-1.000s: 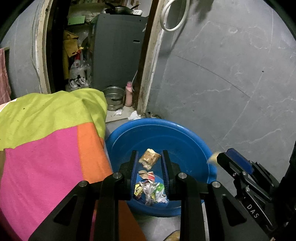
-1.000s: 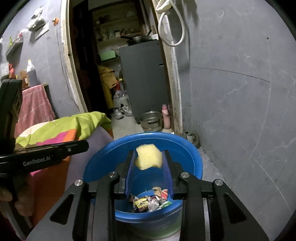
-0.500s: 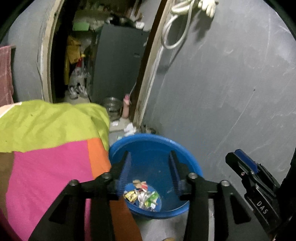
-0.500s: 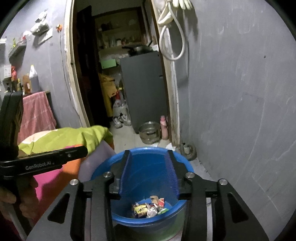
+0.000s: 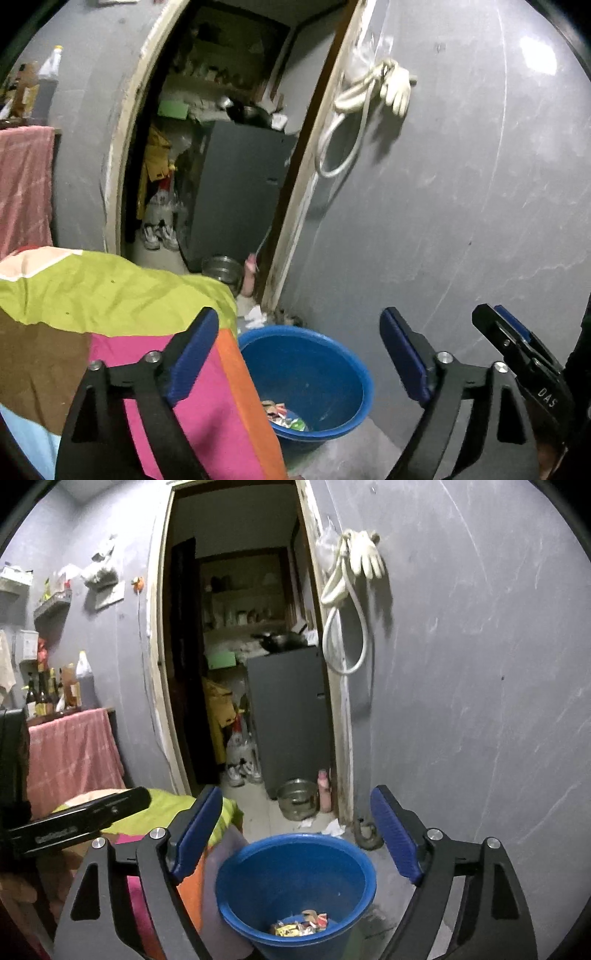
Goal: Collect trash
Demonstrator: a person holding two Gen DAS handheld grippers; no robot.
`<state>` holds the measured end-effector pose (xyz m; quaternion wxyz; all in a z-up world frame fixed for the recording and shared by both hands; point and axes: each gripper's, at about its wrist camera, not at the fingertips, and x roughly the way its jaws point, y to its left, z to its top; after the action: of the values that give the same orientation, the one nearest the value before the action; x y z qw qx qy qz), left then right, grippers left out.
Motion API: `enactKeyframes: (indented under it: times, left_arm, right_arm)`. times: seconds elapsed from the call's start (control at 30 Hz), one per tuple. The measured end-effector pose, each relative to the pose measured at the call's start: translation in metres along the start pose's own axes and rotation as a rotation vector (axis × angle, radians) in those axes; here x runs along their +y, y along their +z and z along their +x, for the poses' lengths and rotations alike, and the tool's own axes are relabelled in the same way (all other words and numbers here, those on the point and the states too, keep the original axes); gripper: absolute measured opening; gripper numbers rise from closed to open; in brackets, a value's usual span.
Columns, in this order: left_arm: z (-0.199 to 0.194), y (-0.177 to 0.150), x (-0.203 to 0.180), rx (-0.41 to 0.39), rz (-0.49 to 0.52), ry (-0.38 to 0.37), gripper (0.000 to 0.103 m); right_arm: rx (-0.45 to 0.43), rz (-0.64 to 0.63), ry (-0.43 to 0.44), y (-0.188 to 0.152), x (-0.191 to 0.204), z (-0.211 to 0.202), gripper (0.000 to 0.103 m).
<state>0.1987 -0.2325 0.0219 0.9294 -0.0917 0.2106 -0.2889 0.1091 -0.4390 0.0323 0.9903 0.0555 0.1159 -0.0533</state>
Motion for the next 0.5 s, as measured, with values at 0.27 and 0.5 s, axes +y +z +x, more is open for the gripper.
enactKeyframes:
  times: [0.27, 0.5]
  left_arm:
    - [-0.064, 0.004, -0.006, -0.092, 0.034, 0.017, 0.098]
    - [-0.107, -0.009, -0.015, -0.137, 0.068, 0.044, 0.100]
  right_arm:
    - [-0.069, 0.007, -0.005, 0.008, 0.016, -0.045, 0.103]
    - [-0.099, -0.004, 0.001, 0.000, 0.029, -0.078, 0.103]
